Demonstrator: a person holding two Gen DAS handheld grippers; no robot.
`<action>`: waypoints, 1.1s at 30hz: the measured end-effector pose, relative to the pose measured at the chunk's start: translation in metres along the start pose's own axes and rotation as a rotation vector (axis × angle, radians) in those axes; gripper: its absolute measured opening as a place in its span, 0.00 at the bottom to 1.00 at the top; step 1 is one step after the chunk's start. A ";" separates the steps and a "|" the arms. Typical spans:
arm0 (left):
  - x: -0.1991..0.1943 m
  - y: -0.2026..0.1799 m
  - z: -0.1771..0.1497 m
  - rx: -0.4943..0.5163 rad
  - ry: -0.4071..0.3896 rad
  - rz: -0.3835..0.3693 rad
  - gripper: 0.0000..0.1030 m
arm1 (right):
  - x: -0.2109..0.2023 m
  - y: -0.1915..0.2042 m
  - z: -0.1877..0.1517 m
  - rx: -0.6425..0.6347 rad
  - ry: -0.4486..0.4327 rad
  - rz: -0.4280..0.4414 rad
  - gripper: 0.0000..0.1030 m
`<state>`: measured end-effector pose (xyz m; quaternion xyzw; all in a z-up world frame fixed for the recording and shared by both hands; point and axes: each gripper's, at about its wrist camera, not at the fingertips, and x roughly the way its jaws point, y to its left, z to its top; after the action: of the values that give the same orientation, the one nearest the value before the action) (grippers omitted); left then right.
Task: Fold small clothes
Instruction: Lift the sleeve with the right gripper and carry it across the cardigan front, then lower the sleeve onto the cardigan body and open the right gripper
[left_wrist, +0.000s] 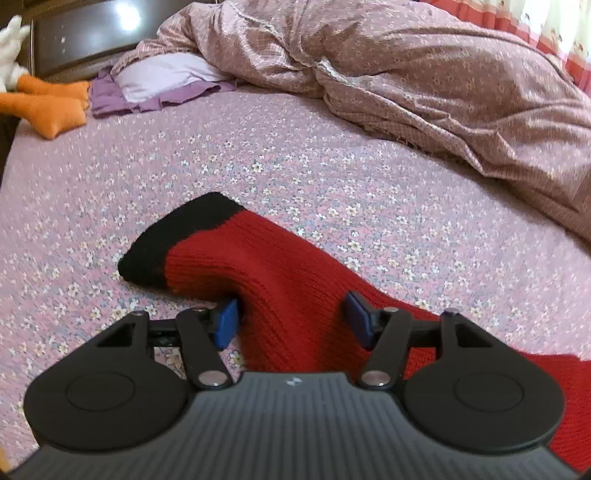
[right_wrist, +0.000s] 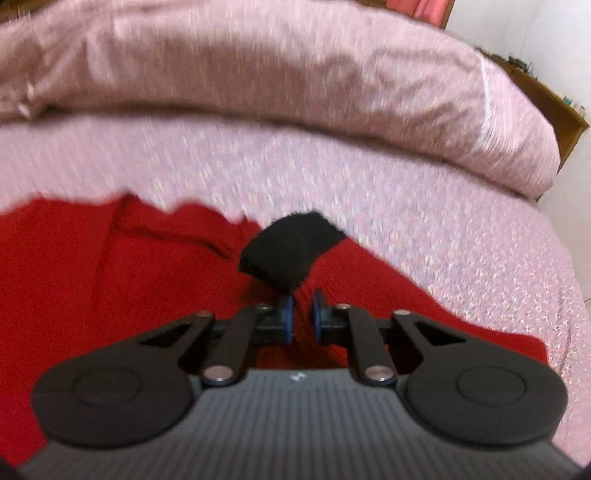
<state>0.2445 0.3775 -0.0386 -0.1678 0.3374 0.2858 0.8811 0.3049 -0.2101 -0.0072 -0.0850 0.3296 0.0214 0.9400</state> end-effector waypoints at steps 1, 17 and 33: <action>0.000 0.002 -0.001 -0.007 0.001 -0.006 0.64 | -0.012 0.001 0.003 0.024 -0.029 0.056 0.13; -0.014 0.014 -0.007 -0.067 -0.019 -0.066 0.89 | -0.079 0.127 -0.039 -0.110 -0.122 0.458 0.13; 0.005 0.010 -0.007 -0.096 -0.014 0.001 0.97 | -0.068 0.173 -0.093 -0.234 -0.044 0.512 0.20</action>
<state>0.2381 0.3835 -0.0481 -0.2076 0.3174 0.3033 0.8742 0.1779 -0.0553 -0.0610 -0.1063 0.3150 0.2980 0.8948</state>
